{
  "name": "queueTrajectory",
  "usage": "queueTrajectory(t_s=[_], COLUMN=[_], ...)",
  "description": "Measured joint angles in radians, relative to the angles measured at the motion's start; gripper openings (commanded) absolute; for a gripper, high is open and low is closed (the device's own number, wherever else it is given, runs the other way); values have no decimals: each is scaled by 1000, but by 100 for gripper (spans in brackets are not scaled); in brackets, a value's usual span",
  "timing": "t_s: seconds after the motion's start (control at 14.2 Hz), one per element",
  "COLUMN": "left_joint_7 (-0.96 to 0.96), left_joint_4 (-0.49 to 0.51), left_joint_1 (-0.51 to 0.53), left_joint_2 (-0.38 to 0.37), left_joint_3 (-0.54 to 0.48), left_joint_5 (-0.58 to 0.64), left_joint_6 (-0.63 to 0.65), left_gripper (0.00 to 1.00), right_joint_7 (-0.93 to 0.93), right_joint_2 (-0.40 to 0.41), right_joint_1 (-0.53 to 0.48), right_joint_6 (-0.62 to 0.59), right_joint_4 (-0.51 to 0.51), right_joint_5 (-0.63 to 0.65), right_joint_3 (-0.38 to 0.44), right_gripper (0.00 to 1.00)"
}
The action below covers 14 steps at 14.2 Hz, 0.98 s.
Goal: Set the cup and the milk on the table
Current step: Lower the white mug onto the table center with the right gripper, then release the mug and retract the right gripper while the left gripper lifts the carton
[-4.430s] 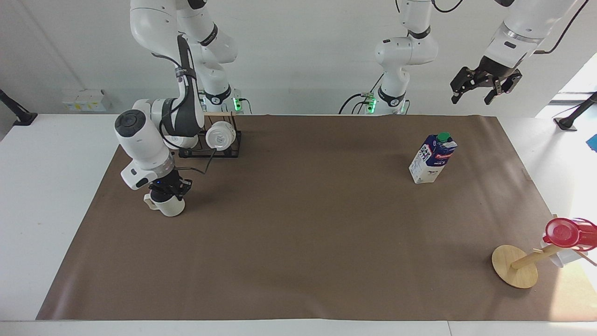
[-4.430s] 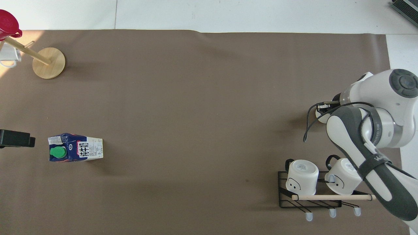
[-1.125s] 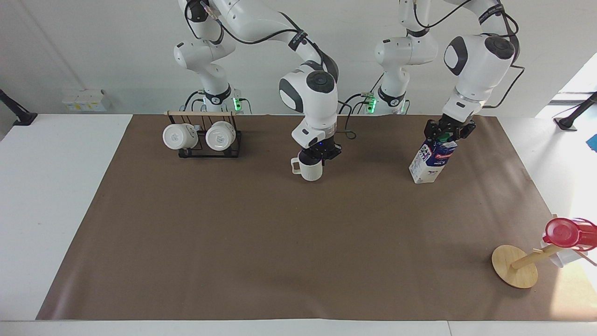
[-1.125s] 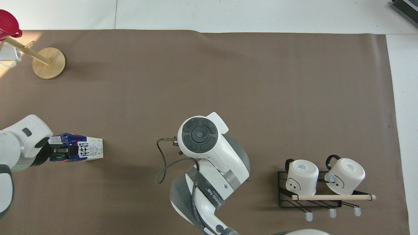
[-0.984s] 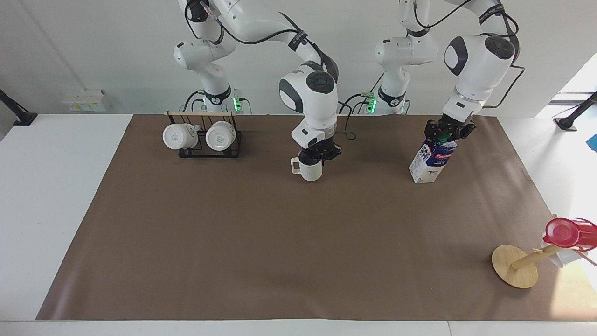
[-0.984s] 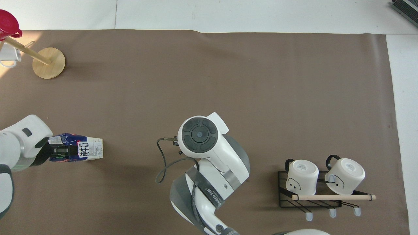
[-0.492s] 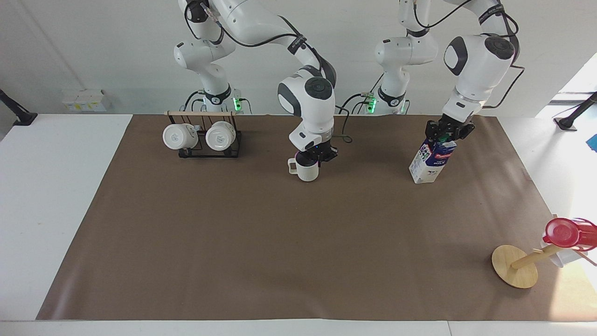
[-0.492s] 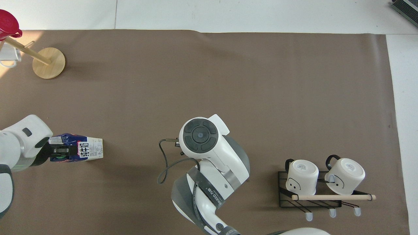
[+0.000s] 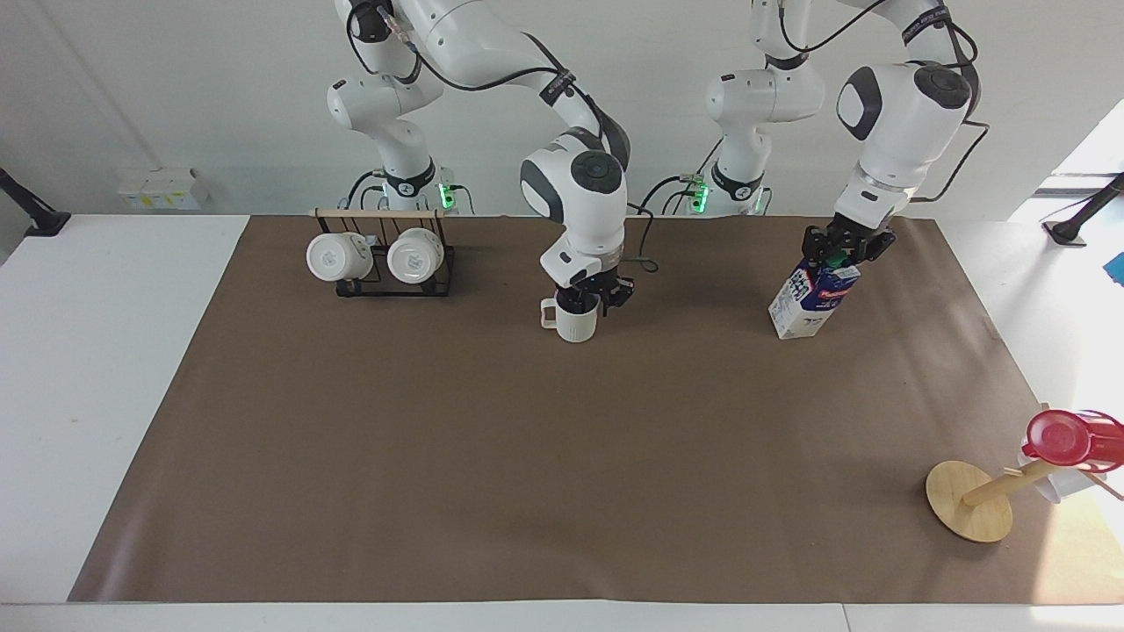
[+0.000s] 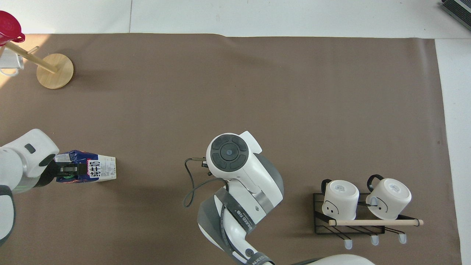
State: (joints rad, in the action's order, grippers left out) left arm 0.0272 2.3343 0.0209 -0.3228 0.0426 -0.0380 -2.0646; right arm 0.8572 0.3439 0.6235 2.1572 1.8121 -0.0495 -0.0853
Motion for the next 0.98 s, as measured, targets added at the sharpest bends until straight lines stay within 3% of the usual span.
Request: queueTrajectory(t_s=[0.14, 0.21, 0.35, 0.56, 0.98], left_joint_7=[-10, -19, -34, -95, -308], left_joint_4=[-18, -29, -42, -62, -136], left_joint_1=[0, 0, -3, -31, -219], left_joint_2=[-1, -1, -1, -1, 12], left_joint_3=[3, 4, 8, 15, 21], left_joint_5=[0, 0, 0, 0, 0], left_joint_6=[14, 20, 26, 29, 48], left_gripper=[53, 52, 52, 52, 51], right_joint_7=[15, 19, 20, -15, -301], right_joint_2=[-5, -12, -58, -187, -338], right_joint_1=[-1, -3, -37, -175, -453], right_joint_6=[6, 7, 8, -72, -202], right_joint_4=[-9, -16, -29, -31, -29], right_joint_5=[0, 0, 0, 0, 1], right_joint_3=[1, 4, 12, 15, 19], right_gripper=[97, 100, 100, 100, 100])
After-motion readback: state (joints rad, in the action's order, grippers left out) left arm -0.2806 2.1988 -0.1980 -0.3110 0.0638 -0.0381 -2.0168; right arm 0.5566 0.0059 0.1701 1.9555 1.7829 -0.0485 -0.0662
